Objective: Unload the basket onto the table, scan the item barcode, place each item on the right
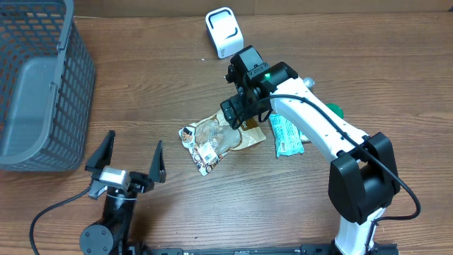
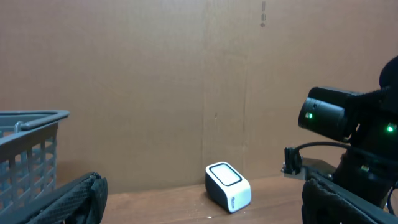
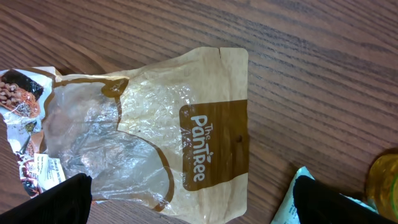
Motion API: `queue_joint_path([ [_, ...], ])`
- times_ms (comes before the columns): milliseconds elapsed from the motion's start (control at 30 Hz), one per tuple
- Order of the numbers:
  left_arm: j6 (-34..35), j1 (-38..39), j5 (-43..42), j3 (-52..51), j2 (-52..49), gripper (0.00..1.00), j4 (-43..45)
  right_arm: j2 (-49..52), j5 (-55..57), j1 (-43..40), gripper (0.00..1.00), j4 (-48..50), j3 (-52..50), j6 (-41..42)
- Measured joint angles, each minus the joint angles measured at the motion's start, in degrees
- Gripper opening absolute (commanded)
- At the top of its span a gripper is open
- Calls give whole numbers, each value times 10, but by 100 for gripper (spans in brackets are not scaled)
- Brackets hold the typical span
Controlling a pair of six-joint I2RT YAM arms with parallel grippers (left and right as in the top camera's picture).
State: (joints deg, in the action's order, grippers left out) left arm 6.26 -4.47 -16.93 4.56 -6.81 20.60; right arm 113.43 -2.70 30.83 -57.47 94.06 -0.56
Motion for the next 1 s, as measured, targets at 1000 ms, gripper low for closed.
queue_joint_path([
  [1000, -24, 0, 7, -41, 59, 100, -235, 0, 0, 0, 100, 0, 0, 0],
])
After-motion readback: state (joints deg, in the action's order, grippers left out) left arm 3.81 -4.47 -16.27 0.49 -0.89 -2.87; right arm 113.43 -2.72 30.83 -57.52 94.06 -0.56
